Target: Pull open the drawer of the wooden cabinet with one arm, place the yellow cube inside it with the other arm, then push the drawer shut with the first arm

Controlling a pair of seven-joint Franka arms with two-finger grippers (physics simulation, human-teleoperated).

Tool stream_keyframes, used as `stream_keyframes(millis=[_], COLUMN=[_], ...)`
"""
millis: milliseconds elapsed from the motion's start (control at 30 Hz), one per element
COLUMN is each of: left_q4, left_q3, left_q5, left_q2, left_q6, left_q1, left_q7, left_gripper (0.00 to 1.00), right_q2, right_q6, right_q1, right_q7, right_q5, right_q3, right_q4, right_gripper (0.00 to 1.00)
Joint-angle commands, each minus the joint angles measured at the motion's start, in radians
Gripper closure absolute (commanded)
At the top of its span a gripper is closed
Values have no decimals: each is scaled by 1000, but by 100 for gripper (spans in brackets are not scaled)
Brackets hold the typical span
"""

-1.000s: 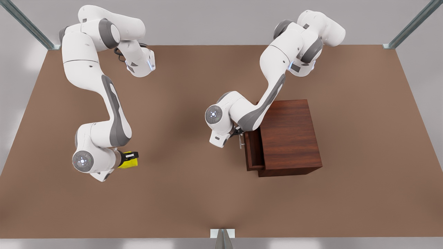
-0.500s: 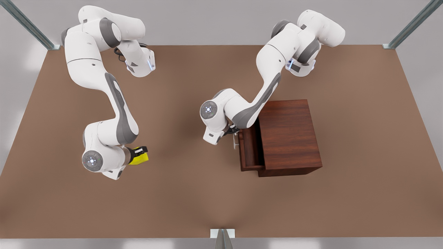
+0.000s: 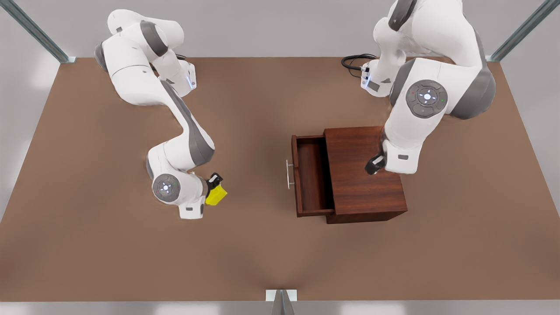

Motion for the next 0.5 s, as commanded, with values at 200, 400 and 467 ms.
stream_keyframes(millis=[200,400,467], left_q4=[-202,-204,-205], left_q3=[1,-3,-2], left_q5=[-76,-75,-73], left_q2=[-120,-120,-121], left_q6=[-105,-117,-131], left_q1=[86,89,100], left_q7=[770,768,768], left_gripper=[0,0,0], right_q2=[55,60,74], right_q6=[333,485,493], right_q1=[320,409,423], right_q7=[-165,-209,-211], right_q5=[-22,-21,-19], right_q3=[-2,-4,-4], right_q4=[142,142,139], right_gripper=[59,59,59])
